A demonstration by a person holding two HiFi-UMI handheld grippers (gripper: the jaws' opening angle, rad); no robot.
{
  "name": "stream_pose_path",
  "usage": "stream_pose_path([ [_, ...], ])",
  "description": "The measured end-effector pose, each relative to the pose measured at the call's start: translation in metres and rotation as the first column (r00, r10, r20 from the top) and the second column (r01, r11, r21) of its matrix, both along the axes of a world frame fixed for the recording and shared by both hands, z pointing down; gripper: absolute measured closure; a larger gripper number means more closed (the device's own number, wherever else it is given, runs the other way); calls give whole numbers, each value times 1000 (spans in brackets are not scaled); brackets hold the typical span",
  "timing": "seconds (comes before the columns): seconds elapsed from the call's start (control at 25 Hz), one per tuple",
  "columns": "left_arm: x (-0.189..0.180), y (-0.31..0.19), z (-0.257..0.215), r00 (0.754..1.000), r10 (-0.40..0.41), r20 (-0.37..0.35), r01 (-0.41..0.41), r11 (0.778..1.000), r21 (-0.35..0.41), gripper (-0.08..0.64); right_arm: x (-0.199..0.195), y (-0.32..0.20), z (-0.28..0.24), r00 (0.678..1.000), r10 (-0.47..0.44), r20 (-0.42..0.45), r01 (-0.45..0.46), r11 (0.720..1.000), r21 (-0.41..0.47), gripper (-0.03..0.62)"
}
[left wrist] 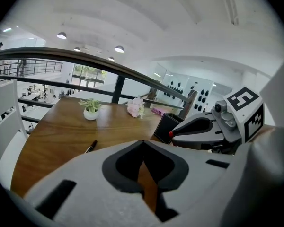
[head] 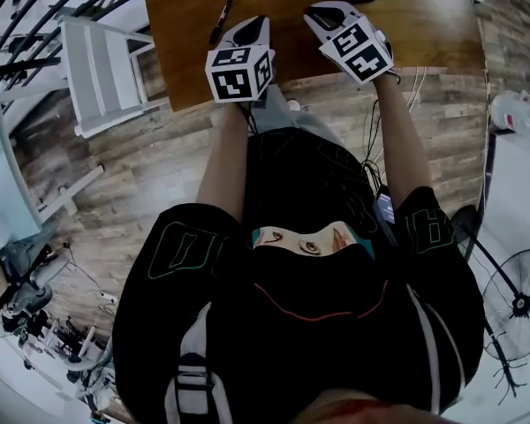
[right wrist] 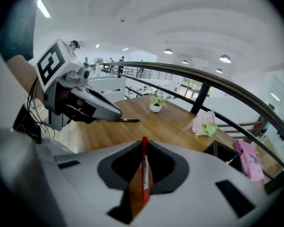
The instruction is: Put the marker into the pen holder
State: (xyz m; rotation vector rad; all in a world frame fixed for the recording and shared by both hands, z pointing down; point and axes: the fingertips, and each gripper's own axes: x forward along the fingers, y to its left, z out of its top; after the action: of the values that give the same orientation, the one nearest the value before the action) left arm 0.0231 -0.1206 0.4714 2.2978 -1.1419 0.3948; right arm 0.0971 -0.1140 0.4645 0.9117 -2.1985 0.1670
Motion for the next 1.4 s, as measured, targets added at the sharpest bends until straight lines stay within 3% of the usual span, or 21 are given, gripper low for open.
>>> stream_pose_path([
  [0.24,28,-6,-21,998,57,-7,-57,998,37,551,32,-7,-22,987,129,96,-134,990,51,549],
  [0.4,44,-10,-33,996,92,-8,-92,994,62,551,47,-9,-39,962,204,184,-216,975,51,549],
  [0.6,62,-15,-46,991,132,-5,-131,987,88,551,70,-14,-58,907,295,301,-324,945,51,549],
  [0.96,97,-20,-68,980,198,4,-197,972,131,551,104,-19,-90,799,372,472,-441,897,39,549],
  [1.4,121,-33,-79,969,247,26,-248,957,151,551,148,-30,-118,658,441,610,-571,820,24,549],
])
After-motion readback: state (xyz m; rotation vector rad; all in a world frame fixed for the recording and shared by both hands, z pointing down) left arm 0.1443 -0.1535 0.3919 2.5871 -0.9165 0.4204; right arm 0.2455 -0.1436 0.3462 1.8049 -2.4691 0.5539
